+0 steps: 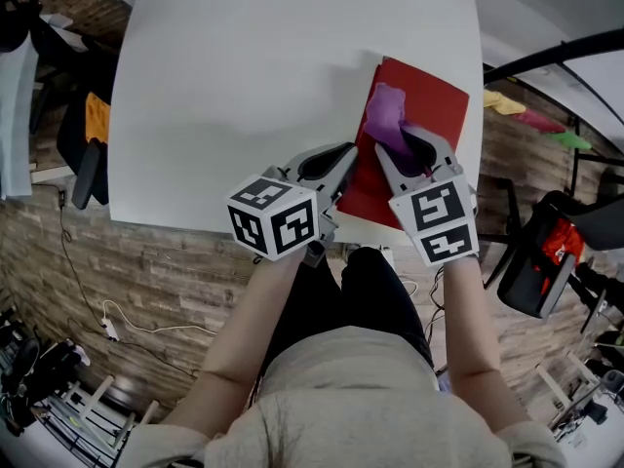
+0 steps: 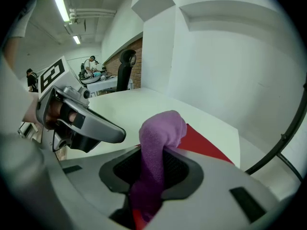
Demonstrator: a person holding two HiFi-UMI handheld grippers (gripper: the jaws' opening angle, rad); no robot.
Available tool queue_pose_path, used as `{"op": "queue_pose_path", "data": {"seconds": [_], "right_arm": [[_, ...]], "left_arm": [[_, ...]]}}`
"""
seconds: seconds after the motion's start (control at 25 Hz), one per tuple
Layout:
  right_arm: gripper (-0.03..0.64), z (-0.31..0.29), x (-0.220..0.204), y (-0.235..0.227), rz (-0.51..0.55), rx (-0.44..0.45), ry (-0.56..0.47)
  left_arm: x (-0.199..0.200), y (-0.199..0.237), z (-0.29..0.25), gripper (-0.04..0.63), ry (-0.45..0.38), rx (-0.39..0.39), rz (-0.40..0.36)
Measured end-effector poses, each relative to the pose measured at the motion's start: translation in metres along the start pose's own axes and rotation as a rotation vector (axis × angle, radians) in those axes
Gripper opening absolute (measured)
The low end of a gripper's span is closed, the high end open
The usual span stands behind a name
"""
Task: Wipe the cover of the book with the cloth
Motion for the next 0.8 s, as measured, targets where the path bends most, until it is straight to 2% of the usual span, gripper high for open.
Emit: {"op": "queue_pose_path", "data": {"seconds": [0.8], "right_arm": [[0.124,0.023,-0.022,0.056,0.06,0.112,0.005]], "left_arm": [[-0.053,-0.022,0.042,0.03,-0.006,0.052,0.009]]}}
Point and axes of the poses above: the fingertips, and each gripper's own axes: z backward along the fingers, y to its left, x out of its top, the point moved 10 cm from there along z, backward along the fingers, and after that the axes turned 6 degrees about y, right-handed, at the moved point
